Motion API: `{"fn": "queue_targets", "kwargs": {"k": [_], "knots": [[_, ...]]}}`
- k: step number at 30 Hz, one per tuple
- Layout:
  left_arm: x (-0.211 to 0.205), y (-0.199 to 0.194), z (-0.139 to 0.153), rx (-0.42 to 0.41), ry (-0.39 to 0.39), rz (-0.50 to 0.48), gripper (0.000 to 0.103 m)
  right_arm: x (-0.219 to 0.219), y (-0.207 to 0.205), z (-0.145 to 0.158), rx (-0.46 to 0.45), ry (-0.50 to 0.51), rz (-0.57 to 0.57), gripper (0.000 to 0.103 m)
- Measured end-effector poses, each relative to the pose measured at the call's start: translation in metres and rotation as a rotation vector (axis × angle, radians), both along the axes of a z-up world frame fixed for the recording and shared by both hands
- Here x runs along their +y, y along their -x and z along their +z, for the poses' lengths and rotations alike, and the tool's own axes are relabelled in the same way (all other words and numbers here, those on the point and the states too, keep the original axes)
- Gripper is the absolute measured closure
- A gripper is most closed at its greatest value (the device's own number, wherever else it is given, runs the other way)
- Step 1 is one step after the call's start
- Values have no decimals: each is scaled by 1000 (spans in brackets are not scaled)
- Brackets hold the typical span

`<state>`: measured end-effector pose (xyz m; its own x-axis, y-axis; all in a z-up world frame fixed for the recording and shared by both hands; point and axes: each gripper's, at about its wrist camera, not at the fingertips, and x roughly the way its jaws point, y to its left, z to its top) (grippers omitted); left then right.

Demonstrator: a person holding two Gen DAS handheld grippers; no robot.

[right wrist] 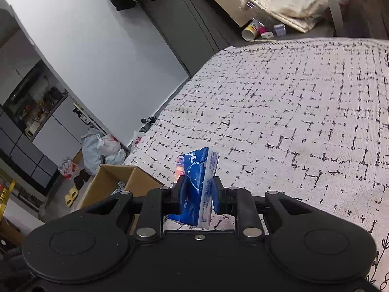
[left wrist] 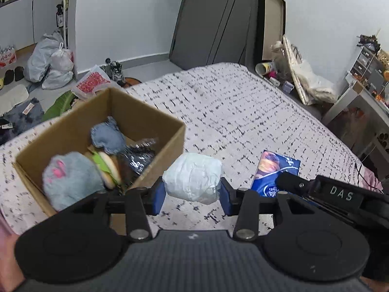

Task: Organize soft objects
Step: 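Carry both items over the box and release them inside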

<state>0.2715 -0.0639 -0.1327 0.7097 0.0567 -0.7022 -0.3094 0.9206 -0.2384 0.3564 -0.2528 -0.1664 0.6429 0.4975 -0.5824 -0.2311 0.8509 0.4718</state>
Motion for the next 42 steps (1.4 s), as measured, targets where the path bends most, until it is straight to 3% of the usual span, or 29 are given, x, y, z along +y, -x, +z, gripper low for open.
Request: {"fn": "queue_targets", "kwargs": {"k": [15, 39, 42], "knots": [[60, 12, 30, -50, -21, -19, 59, 34, 20, 32, -99, 26, 11, 82], [160, -3, -6, -24, 166, 121, 58, 121, 25, 33, -106, 63, 128, 81], [166, -4, -8, -31, 196, 116, 58, 133, 24, 27, -69, 39, 166, 74]]}}
